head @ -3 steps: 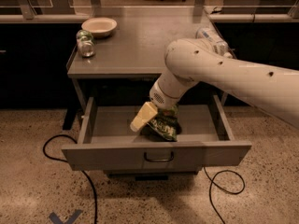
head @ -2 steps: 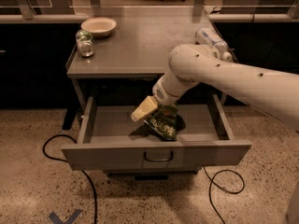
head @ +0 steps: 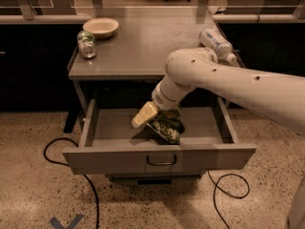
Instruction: Pick green jalapeno chip bag from top drawer and place on counter
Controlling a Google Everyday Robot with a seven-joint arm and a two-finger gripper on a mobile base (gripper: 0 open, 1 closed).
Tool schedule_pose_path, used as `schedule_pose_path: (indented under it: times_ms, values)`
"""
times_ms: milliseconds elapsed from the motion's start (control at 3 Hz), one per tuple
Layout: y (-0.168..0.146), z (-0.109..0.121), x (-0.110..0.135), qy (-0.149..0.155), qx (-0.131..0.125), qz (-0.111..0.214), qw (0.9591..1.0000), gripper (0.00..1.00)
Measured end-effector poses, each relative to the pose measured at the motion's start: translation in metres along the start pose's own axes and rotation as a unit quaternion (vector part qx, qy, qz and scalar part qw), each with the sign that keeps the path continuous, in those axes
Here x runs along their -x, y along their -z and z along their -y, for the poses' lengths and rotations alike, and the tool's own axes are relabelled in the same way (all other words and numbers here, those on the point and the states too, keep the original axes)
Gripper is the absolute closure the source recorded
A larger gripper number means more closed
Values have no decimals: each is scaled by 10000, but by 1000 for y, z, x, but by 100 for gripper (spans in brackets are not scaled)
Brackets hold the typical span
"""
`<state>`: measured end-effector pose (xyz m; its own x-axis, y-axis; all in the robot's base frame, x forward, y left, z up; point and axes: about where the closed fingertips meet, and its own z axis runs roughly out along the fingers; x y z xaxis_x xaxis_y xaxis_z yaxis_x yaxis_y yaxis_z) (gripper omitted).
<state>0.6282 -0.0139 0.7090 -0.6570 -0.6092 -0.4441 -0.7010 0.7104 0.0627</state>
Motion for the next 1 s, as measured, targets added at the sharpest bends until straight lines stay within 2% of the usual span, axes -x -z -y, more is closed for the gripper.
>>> schedule_pose_path:
  times_ms: [333, 667, 1000]
  values:
    - [-40, -2, -13, 287, -180, -504, 9982, 0]
    - [-90, 6, -29, 306, -241, -957, 9947, 0]
    - [-96, 5, -32, 310, -220, -1005, 9942, 0]
